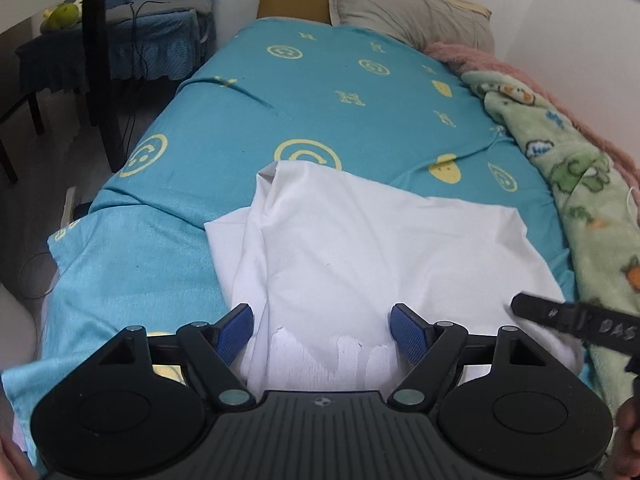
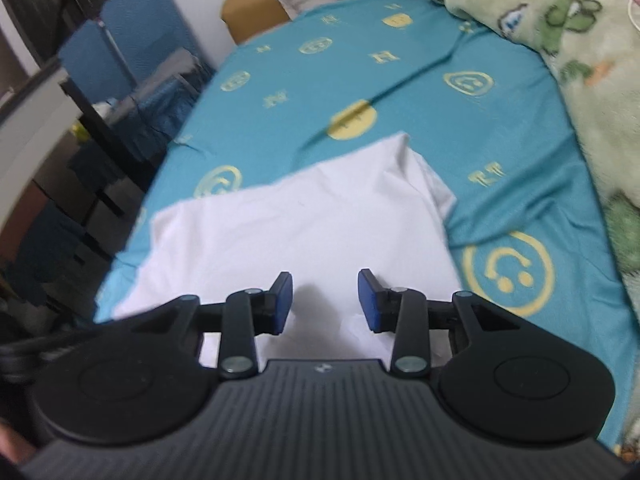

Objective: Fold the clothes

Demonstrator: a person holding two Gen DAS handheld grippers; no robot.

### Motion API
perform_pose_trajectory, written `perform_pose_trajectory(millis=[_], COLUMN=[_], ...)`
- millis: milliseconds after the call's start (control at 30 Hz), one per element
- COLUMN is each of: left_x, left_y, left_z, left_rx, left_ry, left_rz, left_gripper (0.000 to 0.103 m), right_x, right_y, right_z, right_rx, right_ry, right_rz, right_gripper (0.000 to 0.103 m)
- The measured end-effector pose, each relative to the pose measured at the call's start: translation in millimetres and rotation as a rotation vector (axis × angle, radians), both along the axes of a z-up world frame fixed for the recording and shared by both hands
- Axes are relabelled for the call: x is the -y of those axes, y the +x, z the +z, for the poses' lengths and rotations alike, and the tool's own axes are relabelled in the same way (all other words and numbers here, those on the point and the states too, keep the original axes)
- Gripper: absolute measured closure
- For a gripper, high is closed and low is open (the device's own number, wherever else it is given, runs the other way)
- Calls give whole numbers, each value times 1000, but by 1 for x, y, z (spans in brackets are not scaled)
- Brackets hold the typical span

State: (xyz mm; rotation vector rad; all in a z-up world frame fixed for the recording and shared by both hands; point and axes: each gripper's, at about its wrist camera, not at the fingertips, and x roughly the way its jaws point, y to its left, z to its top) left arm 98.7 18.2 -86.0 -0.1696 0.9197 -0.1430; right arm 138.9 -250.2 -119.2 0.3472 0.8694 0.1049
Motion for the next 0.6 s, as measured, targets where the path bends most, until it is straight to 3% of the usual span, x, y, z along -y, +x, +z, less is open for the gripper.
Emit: perform_pose_trajectory(millis=[167, 267, 367, 500, 600], left_x=[-12, -27, -29, -28, -26], left_y=[-37, -71, -71, -39, -15], left_z=[23, 34, 20, -13, -34], left_rx=[31, 69, -8, -161, -216], left_ry=[-123, -328, -390, -446, -461], left_rz=[51, 59, 88, 152, 206], left_gripper=[30, 23, 22, 22, 21], right_x=[-1, -2, -4, -5, -4], right_y=[3, 2, 1, 1, 1], right_z=[-12, -13, -13, -14, -14], right_rx=[-63, -63, -64, -63, -61], right_ry=[3, -2, -13, -23, -18], right_rz=[9, 11, 15, 17, 15], right_gripper=[65, 65, 65, 65, 65])
